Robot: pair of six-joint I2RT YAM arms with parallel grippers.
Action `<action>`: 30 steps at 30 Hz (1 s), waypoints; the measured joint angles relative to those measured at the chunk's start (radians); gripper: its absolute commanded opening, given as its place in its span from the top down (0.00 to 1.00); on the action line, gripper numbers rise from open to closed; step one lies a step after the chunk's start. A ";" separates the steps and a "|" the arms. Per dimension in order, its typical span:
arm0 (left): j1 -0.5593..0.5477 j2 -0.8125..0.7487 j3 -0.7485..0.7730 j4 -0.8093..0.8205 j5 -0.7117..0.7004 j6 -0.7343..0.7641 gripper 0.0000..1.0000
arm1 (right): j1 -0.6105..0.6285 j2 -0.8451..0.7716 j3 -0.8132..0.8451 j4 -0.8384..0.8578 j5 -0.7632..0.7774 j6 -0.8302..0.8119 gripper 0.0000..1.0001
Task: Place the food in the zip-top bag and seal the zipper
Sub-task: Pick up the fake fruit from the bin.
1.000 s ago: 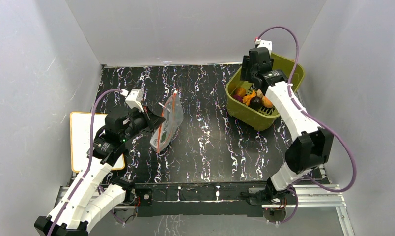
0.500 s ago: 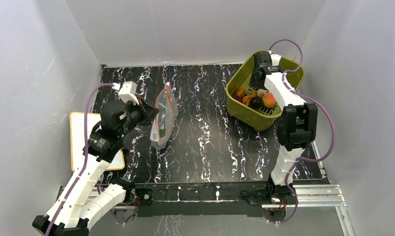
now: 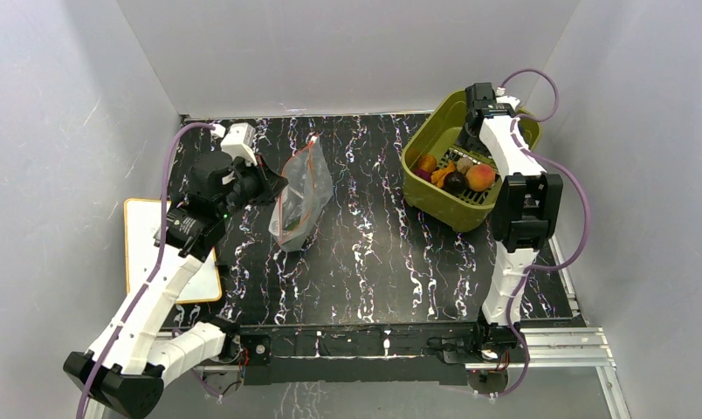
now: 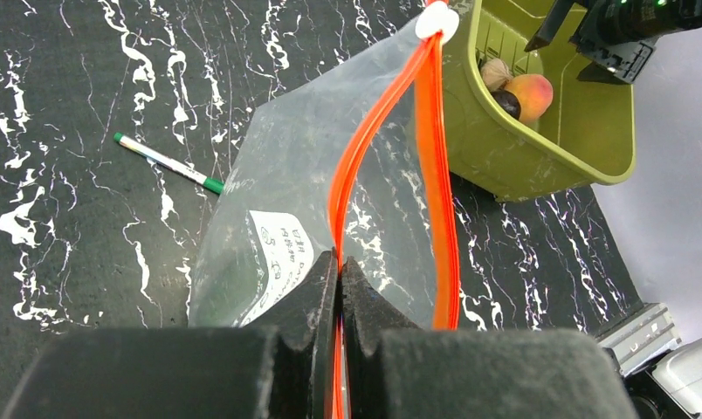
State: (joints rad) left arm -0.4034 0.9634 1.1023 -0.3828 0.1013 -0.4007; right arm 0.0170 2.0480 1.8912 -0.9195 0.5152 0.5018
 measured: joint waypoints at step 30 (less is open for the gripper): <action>0.000 -0.026 -0.027 0.008 0.098 -0.042 1.00 | -0.050 0.063 -0.082 0.009 -0.074 0.068 0.26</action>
State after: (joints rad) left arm -0.4034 0.9371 1.0748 -0.3744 0.1989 -0.4431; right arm -0.0330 2.1109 1.8095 -0.9108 0.4416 0.5697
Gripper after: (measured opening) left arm 0.010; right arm 0.788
